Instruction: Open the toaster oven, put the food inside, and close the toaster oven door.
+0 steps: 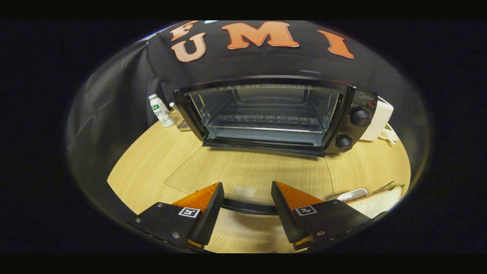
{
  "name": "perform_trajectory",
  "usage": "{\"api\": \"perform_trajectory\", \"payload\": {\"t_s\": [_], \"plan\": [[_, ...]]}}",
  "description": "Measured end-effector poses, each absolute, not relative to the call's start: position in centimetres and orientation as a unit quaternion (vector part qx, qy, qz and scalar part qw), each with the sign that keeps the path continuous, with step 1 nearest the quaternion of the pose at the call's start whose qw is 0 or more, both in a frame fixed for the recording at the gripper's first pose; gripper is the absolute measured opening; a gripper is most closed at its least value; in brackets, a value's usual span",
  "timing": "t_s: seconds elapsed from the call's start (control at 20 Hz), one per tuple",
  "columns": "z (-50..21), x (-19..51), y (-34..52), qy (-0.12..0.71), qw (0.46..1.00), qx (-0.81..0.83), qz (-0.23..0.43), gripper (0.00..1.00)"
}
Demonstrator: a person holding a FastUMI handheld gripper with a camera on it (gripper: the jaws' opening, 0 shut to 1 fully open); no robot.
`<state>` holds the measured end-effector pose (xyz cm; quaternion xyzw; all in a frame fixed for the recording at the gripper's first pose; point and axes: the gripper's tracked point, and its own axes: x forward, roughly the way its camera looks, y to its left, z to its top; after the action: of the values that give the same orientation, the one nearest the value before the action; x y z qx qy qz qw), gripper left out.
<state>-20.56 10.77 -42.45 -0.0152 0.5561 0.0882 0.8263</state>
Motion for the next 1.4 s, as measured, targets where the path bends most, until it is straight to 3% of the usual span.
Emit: {"api": "perform_trajectory", "payload": {"t_s": [0.35, 0.55, 0.8, 1.05, 1.4], "plan": [[-39.8, -23.2, 9.4, 0.583, 0.807, 0.013, 0.098, 0.76], [-33.5, -22.0, 5.4, 0.535, 0.839, 0.006, 0.099, 0.79], [-28.4, -19.4, -2.9, 0.483, 0.874, -0.03, 0.047, 0.87], [-29.9, -20.9, -11.0, 0.502, 0.863, -0.052, -0.007, 0.89], [-35.5, -25.4, -12.8, 0.567, 0.821, 0.06, -0.03, 0.9]]}}
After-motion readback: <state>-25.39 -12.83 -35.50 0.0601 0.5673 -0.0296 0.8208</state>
